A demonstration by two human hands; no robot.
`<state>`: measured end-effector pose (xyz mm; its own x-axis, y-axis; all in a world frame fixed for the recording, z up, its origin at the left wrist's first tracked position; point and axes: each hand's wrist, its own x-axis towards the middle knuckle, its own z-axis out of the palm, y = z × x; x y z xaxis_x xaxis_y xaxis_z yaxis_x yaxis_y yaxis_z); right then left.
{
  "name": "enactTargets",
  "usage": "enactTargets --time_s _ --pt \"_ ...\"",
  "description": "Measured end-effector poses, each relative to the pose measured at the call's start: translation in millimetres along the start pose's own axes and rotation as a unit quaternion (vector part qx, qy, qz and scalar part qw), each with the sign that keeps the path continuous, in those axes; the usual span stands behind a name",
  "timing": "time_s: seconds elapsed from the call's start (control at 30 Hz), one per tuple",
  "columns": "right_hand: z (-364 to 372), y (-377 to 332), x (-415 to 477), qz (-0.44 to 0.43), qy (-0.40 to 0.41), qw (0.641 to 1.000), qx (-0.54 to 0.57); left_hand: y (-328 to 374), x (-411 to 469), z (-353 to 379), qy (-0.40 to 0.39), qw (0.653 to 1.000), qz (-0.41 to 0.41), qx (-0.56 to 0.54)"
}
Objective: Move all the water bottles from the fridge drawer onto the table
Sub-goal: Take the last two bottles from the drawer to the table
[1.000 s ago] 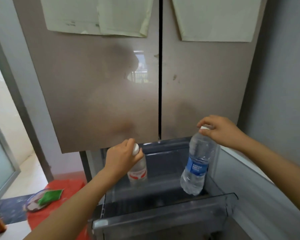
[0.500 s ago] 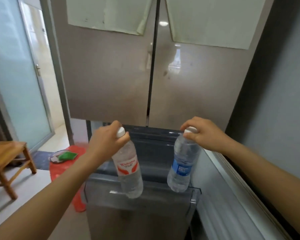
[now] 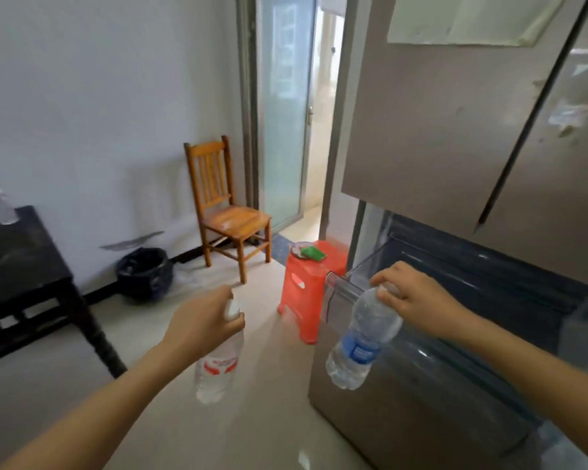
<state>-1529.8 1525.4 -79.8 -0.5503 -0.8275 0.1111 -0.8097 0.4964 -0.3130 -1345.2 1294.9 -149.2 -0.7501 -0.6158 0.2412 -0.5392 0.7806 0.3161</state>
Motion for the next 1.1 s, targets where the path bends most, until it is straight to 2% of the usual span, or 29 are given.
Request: enactTargets --time_s 0.1,0.23,0.4,0.63,0.9,1.1 --pt "33 -25 16 -0.037 -0.010 0.999 0.011 -45 -29 -12 0.017 0.997 -0.077 -0.014" --pt "63 -68 33 -0.080 -0.033 0.996 0.004 -90 -73 -31 0.026 0.990 -0.134 -0.024" --pt "96 -135 35 -0.126 -0.079 0.989 -0.021 -153 -130 -66 0.049 0.982 -0.178 -0.030" --pt "143 -248 0 -0.156 -0.088 0.984 0.027 -241 -221 -121 0.075 0.975 -0.209 -0.032" --pt "207 -416 -46 -0.227 -0.122 0.965 0.043 -349 -358 -174 0.118 0.937 -0.325 -0.047" --pt "240 -510 -60 -0.307 -0.142 0.940 0.050 -392 -428 -199 0.129 0.909 -0.394 -0.050"
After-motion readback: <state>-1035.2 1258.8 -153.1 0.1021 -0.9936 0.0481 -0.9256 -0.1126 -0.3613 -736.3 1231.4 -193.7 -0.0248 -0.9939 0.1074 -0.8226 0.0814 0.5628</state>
